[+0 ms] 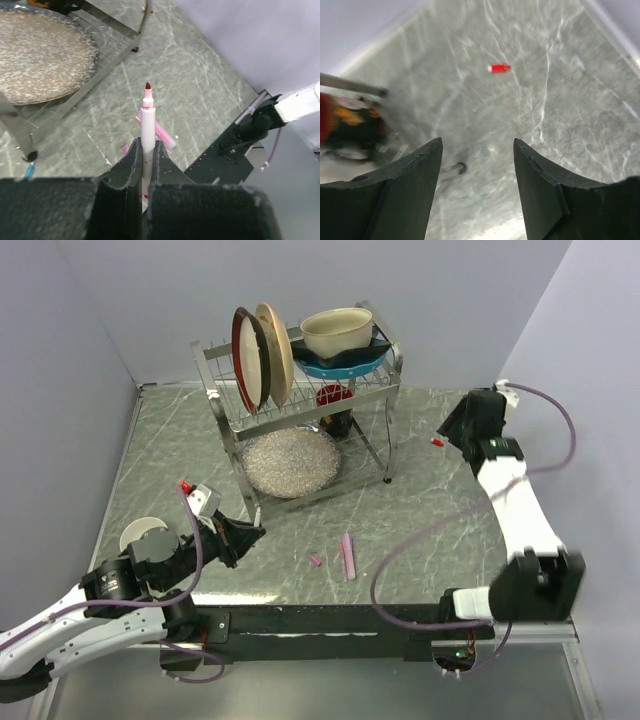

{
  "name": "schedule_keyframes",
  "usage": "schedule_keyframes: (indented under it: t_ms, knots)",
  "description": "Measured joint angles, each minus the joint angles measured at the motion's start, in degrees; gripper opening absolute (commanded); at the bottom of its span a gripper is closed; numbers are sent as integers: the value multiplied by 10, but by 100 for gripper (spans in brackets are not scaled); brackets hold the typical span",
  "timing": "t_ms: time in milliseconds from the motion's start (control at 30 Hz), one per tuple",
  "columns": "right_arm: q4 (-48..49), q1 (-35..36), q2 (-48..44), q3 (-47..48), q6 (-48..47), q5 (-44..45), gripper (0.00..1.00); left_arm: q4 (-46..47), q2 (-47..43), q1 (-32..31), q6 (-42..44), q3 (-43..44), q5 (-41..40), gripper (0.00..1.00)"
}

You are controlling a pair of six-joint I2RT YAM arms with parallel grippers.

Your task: Insert the pens into the pen caps

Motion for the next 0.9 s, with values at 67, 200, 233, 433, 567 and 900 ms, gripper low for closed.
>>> schedule_keyframes:
  t_ms: [67, 200, 233, 433, 567, 900]
  knots:
    - [-2, -22, 74, 34, -18, -28, 68, -4, 0, 0, 2, 0, -9, 1]
    - [10, -47, 220, 117, -59, -70, 72, -9, 0, 0, 9, 0, -16, 1]
    - [14, -49, 245, 128, -68, -76, 72, -9, 0, 0, 10, 0, -16, 1]
    - [17, -61, 409, 247, -120, -124, 78, -9, 2, 0, 11, 0, -21, 1]
    - [13, -76, 501, 341, -134, -160, 78, -9, 10, 0, 11, 0, -24, 1]
    - [-36, -90, 594, 444, -157, -211, 73, -9, 15, 1, 10, 0, -43, 1]
